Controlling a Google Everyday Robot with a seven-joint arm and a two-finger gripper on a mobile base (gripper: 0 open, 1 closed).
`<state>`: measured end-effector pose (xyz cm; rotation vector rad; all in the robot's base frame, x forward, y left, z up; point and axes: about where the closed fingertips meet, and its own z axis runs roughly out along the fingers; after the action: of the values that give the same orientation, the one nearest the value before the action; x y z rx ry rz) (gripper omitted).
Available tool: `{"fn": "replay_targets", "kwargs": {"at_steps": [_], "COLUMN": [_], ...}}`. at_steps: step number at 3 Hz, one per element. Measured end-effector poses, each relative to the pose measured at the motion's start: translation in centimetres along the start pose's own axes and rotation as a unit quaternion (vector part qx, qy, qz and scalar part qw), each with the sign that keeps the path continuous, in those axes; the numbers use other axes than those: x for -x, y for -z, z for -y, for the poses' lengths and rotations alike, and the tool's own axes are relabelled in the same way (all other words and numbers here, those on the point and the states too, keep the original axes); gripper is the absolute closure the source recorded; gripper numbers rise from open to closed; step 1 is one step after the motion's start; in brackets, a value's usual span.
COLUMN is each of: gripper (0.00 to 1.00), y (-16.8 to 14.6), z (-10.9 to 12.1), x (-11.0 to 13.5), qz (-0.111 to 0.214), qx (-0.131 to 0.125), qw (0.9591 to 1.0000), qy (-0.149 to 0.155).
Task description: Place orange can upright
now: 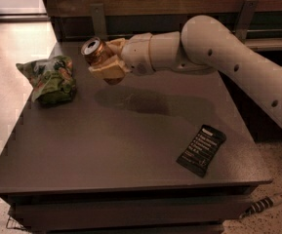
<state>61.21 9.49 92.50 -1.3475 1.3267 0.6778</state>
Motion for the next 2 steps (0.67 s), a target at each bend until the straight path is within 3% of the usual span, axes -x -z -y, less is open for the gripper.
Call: {"fn": "replay_targets", "kwargs": {"at_steps": [2], "gripper": [1.00], "y": [-2.1], "z": [-1.9], "x": [-0.5], "qz": [0.048], "qx": [0.004], "qw": [0.9987], "qy": [-0.017]}}
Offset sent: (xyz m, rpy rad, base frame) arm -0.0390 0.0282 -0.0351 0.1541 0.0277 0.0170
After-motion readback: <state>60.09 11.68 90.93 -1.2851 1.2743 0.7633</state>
